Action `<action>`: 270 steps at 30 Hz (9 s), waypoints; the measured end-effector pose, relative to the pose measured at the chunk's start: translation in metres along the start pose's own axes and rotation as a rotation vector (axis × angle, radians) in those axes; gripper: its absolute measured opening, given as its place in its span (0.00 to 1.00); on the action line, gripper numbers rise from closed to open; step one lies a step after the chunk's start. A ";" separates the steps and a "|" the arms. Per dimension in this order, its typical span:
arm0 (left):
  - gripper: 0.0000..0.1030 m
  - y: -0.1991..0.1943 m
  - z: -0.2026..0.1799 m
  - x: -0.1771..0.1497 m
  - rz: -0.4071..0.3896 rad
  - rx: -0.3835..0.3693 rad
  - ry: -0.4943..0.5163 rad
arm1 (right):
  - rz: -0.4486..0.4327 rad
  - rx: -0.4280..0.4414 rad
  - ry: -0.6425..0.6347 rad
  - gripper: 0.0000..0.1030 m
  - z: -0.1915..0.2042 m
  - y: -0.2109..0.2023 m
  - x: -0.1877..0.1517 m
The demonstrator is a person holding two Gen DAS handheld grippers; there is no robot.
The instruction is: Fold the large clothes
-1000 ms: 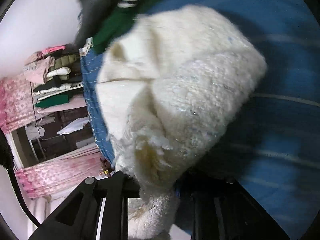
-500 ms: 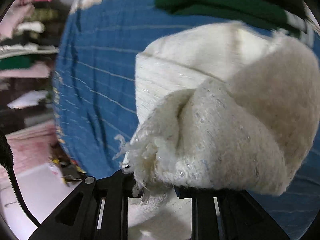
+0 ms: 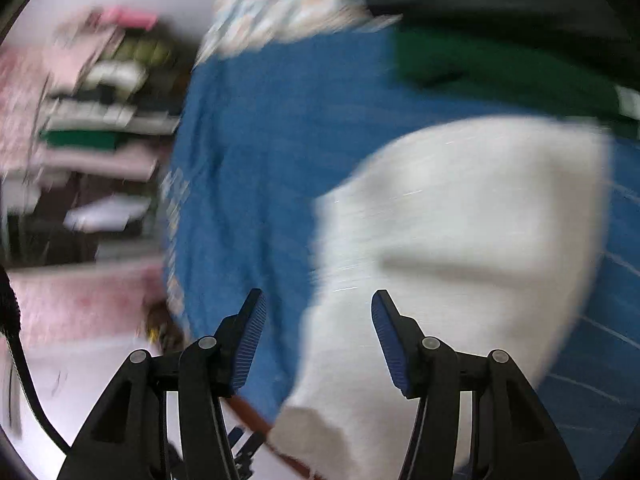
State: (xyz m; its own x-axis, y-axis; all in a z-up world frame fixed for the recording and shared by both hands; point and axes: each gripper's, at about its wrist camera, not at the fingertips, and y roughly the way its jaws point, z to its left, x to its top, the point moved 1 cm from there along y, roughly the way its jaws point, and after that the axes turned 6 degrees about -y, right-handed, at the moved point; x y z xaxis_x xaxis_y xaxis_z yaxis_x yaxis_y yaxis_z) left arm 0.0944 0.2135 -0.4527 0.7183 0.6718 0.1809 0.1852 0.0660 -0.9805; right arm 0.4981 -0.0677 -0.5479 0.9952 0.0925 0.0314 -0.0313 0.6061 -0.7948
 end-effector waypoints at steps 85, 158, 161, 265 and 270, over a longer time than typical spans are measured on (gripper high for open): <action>1.00 0.093 -0.296 -0.095 0.030 -0.043 0.342 | -0.314 0.101 0.504 0.90 -0.463 -0.232 -0.288; 1.00 -0.028 -0.065 -0.091 -0.040 -0.137 -0.144 | -0.103 -0.550 -0.350 0.92 -0.094 -0.142 -0.279; 1.00 -0.014 -0.069 -0.113 0.019 -0.135 -0.153 | -0.066 -0.610 -0.355 0.92 -0.114 -0.132 -0.271; 0.24 0.058 -0.451 0.244 -0.094 -0.434 0.366 | -0.220 0.184 0.128 0.93 -0.313 -0.252 0.271; 0.91 0.043 -0.458 0.239 -0.180 -0.317 0.451 | -0.337 -0.037 0.133 0.93 -0.290 -0.284 0.272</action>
State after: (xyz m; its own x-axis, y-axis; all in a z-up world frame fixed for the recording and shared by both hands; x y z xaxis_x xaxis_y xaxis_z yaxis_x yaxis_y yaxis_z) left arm 0.5813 0.0390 -0.4161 0.8589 0.2853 0.4254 0.4726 -0.1214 -0.8729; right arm 0.8042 -0.4434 -0.4893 0.9524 -0.2128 0.2183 0.3017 0.5554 -0.7749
